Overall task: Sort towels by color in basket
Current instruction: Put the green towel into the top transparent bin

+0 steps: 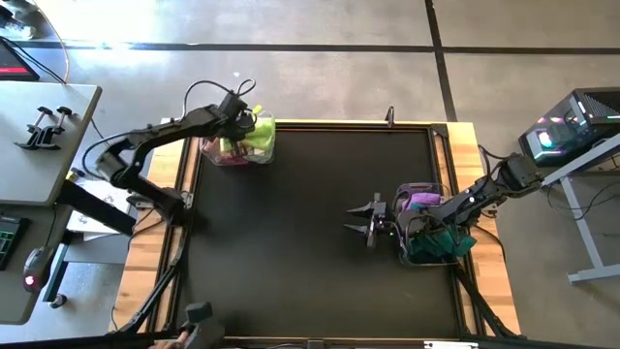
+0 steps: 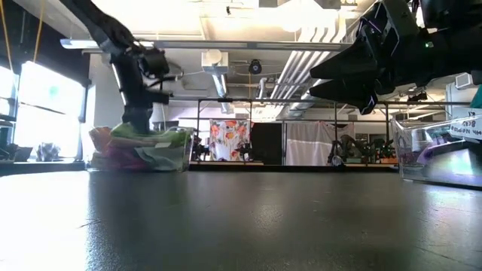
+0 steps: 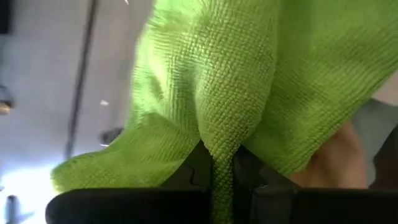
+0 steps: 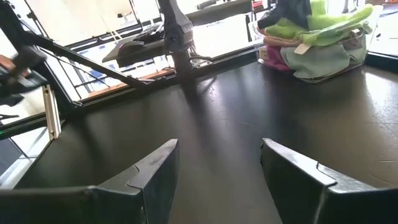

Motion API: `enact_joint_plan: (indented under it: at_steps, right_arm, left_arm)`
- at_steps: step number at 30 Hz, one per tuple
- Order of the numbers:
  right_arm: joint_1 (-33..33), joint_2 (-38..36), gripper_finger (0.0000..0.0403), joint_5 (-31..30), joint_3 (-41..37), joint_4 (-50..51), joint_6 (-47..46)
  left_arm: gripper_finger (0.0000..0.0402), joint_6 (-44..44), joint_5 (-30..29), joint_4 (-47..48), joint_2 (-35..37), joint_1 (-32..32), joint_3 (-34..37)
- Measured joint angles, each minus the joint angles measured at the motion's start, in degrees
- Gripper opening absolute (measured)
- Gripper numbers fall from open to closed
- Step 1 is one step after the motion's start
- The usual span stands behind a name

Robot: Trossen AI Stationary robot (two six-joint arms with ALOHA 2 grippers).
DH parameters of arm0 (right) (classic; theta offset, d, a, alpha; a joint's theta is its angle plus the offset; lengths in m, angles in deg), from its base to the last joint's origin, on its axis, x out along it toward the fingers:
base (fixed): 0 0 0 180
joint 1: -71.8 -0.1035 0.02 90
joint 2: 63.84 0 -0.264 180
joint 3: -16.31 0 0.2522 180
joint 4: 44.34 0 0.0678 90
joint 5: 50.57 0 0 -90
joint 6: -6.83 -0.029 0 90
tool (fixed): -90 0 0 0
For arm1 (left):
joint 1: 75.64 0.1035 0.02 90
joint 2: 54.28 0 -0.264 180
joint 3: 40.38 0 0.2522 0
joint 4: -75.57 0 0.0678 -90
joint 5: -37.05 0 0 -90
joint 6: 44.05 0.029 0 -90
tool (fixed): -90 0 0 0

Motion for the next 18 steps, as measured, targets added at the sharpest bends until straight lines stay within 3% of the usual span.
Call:
enact_joint_plan:
  at_steps: [4,10,18]
  right_arm:
    - [0.00,0.00,0.0220,-0.22,0.00,0.08,-0.77]
    - [0.00,0.00,0.0220,-0.82,0.00,0.25,-1.05]
    - [0.00,0.00,0.0220,-1.26,0.00,0.27,-1.03]
  left_arm:
    - [0.0009,-0.29,0.88,1.86,-4.05,1.62,0.00]
    - [0.0030,-0.63,-5.25,4.67,-5.52,1.65,-0.02]
    - [0.0109,0.76,-4.79,14.71,-1.10,0.04,-4.01]
